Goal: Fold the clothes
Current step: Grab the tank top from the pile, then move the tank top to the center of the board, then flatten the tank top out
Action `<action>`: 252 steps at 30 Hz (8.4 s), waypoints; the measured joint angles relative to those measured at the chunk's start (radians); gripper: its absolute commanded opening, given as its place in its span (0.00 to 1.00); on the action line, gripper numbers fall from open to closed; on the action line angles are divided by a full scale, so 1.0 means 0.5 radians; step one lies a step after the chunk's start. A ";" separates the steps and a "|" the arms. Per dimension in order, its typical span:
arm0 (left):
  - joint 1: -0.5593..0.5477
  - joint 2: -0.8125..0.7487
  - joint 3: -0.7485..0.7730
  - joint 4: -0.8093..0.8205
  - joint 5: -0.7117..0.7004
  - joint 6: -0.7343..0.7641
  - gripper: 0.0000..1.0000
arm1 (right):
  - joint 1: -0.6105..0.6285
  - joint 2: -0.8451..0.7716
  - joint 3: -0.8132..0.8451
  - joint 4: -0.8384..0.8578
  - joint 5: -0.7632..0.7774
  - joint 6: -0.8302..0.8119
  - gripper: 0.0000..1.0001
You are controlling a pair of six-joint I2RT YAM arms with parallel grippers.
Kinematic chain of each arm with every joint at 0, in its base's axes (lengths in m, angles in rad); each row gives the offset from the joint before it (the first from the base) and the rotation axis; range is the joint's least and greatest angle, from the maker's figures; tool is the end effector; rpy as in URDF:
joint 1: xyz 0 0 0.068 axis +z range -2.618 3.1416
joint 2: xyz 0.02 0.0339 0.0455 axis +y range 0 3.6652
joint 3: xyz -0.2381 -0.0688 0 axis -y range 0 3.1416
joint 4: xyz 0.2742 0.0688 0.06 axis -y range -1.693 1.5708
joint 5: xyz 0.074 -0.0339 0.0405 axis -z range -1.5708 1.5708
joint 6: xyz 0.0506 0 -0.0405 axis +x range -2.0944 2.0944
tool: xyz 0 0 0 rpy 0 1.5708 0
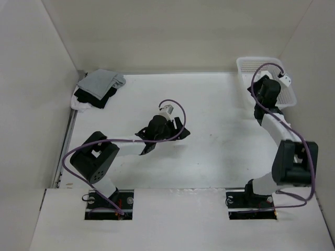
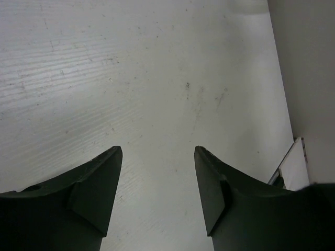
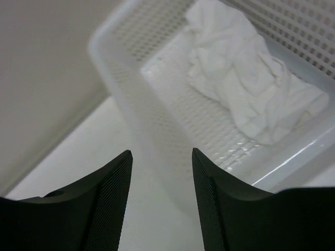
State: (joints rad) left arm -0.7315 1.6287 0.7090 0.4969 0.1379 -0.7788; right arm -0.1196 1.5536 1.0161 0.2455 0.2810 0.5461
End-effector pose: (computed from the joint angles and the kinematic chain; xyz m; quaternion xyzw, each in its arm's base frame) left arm 0.2639 -0.2462 0.1185 0.0176 0.8384 -0.4134 0.3548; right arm 0.3951 -0.0616 0.2274 0.3386 0.7236 0.0152 0.6012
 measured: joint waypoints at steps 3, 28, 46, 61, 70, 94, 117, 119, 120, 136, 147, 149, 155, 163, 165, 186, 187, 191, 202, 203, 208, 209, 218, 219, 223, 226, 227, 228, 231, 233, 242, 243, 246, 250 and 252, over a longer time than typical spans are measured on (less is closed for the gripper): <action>0.000 0.000 -0.005 0.017 0.012 -0.004 0.58 | 0.228 -0.407 -0.120 0.077 -0.043 0.050 0.58; 0.126 0.000 -0.141 0.236 0.020 -0.043 0.59 | 0.455 -0.472 -0.184 0.204 -0.248 0.005 0.24; 0.194 0.040 -0.150 0.306 0.047 -0.051 0.59 | -0.223 1.309 1.311 -0.524 0.027 -0.157 0.64; 0.500 0.070 -0.302 0.523 0.245 -0.248 0.58 | -0.330 1.996 2.629 -1.595 0.011 -0.104 0.44; 0.682 -0.037 -0.414 0.596 0.286 -0.301 0.58 | -0.334 2.048 2.703 -1.855 0.019 -0.116 0.00; 0.556 -0.119 -0.424 0.636 0.221 -0.331 0.55 | 0.602 -0.624 0.840 -0.201 -0.460 -0.016 0.04; 0.427 -0.822 -0.621 -0.220 -0.346 -0.050 0.33 | 1.473 -0.845 -1.139 -0.116 -0.300 0.476 0.13; 0.285 -0.819 -0.589 -0.325 -0.443 0.034 0.34 | 1.598 -0.924 -1.145 -0.216 -0.163 0.503 0.32; 0.213 -0.821 -0.576 -0.368 -0.499 0.067 0.37 | 1.650 -0.941 -1.146 -0.266 -0.109 0.512 0.40; 0.091 -0.529 -0.488 -0.446 -0.828 0.130 0.42 | 2.148 -0.589 -0.887 -0.433 0.066 0.437 0.52; 0.213 -0.364 -0.465 -0.226 -0.690 0.049 0.25 | 2.180 -0.043 -0.550 -0.146 -0.049 0.327 0.52; 0.237 -0.327 -0.465 -0.166 -0.657 0.024 0.21 | 2.180 0.013 -0.528 -0.111 -0.064 0.321 0.52; 0.278 -0.217 -0.466 -0.062 -0.534 -0.043 0.11 | 2.179 0.130 -0.462 -0.032 -0.101 0.330 0.15; 0.297 -0.454 -0.502 -0.078 -0.444 -0.086 0.05 | 2.161 -0.150 -0.628 -0.060 -0.035 0.330 0.03; 0.295 -0.642 -0.524 -0.133 -0.424 -0.092 0.04 | 2.161 -0.447 -0.716 -0.146 0.002 0.311 0.03; 0.046 -2.432 -0.045 -1.128 -0.594 -0.083 0.09 | 2.729 -1.902 0.024 -1.028 0.710 -0.130 0.05; 0.047 -2.401 -0.054 -1.145 -0.603 -0.085 0.11 | 2.652 -1.862 0.008 -1.022 0.702 -0.134 0.05; 0.177 -2.061 -0.317 -1.100 -0.646 -0.201 0.42 | 1.982 -1.482 -0.127 -0.858 0.301 -0.101 0.04; 0.333 -1.426 -0.704 -0.928 -0.549 -0.383 0.20 | 1.172 -0.221 -0.230 -0.464 -0.439 0.108 0.06; 0.187 -1.356 -0.700 -0.886 -0.575 -0.383 0.20 | 1.167 -0.222 -0.229 -0.422 -0.459 0.114 0.06; -0.542 -0.834 -0.529 -0.799 -0.713 -0.336 0.38 | 1.142 -0.222 -0.227 -0.288 -0.497 0.146 0.06; -0.569 -0.806 -0.515 -0.790 -0.716 -0.334 0.40 | 1.141 -0.222 -0.227 -0.275 -0.501 0.153 0.06; -0.711 -0.217 -0.130 -0.571 -0.844 -0.164 0.42 | 1.128 -0.224 -0.309 -0.175 -0.513 0.205 0.06; -0.711 -0.170 -0.103 -0.559 -0.845 -0.147 0.39 | 1.128 -0.225 -0.325 -0.166 -0.513 0.211 0.06; -0.713 -0.045 -0.032 -0.537 -0.844 -0.093 0.33 | 1.128 -0.234 -0.365 -0.161 -0.522 0.220 0.06; -0.713 -0.031 -0.024 -0.539 -0.845 -0.070 0.27 | 1.128 -0.262 -0.387 -0.156 -0.526 0.227 0.06; -0.713 -0.031 -0.022 -0.539 -0.846 -0.066 0.25 | 1.128 -0.273 -0.391 -0.157 -0.526 0.227 0.06; -0.713 -0.026 -0.014 -0.546 -0.847 -0.063 0.22 | 1.128 -0.284 -0.394 -0.157 -0.527 0.227 0.06; -0.716 0.015 0.015 -0.549 -0.851 -0.054 0.15 | 1.128 -0.321 -0.397 -0.150 -0.527 0.227 0.06; -0.716 0.050 0.025 -0.553 -0.852 -0.049 0.14 | 1.128 -0.349 -0.401 -0.144 -0.526 0.227 0.06; -0.733 0.064 0.053 -0.658 -0.958 0.019 0.02 | 1.115 -0.462 -0.430 -0.121 -0.526 0.227 0.06; -0.741 0.040 0.052 -0.684 -0.969 0.025 0.02 | 1.115 -0.480 -0.430 -0.121 -0.526 0.227 0.06; -0.780 -0.169 0.046 -0.777 -0.989 0.042 0.02 | 1.115 -0.566 -0.457 -0.119 -0.526 0.227 0.06; -0.803 -0.809 0.039 -0.839 -1.006 0.087 0.01 | 1.117 -0.758 -0.543 -0.150 -0.526 0.226 0.06; -0.793 -1.132 0.057 -0.883 -1.053 0.117 0.01 | 1.134 -0.906 -0.597 -0.203 -0.522 0.223 0.06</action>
State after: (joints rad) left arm -1.1282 1.0626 0.7376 0.0555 -0.3885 -0.7204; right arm 0.4473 1.1007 0.7177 0.1440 0.0200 0.6575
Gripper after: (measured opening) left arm 0.021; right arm 0.057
